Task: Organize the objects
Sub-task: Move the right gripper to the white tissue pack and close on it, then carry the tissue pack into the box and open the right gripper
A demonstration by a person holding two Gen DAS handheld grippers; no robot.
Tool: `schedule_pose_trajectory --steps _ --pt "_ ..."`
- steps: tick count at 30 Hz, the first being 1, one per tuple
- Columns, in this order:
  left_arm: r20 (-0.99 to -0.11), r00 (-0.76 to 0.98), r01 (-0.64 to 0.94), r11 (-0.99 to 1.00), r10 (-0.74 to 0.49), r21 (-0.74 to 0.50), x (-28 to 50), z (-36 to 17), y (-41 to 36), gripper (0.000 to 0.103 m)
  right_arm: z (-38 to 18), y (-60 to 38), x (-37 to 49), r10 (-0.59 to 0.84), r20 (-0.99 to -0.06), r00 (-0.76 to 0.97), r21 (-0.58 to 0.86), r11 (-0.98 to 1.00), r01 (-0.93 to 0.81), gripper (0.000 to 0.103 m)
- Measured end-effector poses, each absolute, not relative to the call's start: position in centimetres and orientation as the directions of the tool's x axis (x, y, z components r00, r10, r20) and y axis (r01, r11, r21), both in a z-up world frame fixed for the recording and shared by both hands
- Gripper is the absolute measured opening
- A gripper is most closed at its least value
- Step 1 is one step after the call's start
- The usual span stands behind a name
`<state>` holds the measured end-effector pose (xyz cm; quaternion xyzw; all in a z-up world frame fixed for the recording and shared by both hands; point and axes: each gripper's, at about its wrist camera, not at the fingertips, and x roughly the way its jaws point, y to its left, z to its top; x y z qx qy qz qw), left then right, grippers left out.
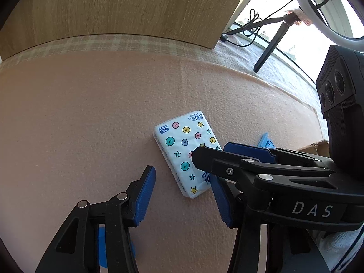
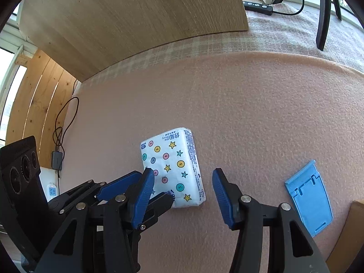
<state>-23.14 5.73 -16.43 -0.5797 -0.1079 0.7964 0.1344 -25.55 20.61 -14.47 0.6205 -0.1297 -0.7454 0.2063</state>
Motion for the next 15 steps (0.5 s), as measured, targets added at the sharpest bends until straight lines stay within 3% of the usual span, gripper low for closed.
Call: schedule_pose_trajectory --steps 3,6,15 --pt "-0.894 -0.289 -0.108 -0.939 0.343 -0.326 -23.1 -16.4 6.3 0.043 -14.7 20.7 -25.4 -0.491 -0.859 -0.143 0.475 -0.870 0.132 0.037" --pt "-0.894 -0.292 -0.122 -0.940 0.340 -0.318 -22.8 -16.1 6.6 0.035 -14.6 20.7 -25.0 -0.488 -0.859 -0.158 0.472 -0.872 0.127 0.034" --pt "-0.889 -0.302 -0.140 -0.938 0.345 -0.316 -19.4 -15.2 7.6 0.035 -13.9 22.3 -21.1 -0.510 -0.837 -0.198 0.501 -0.860 0.096 0.034"
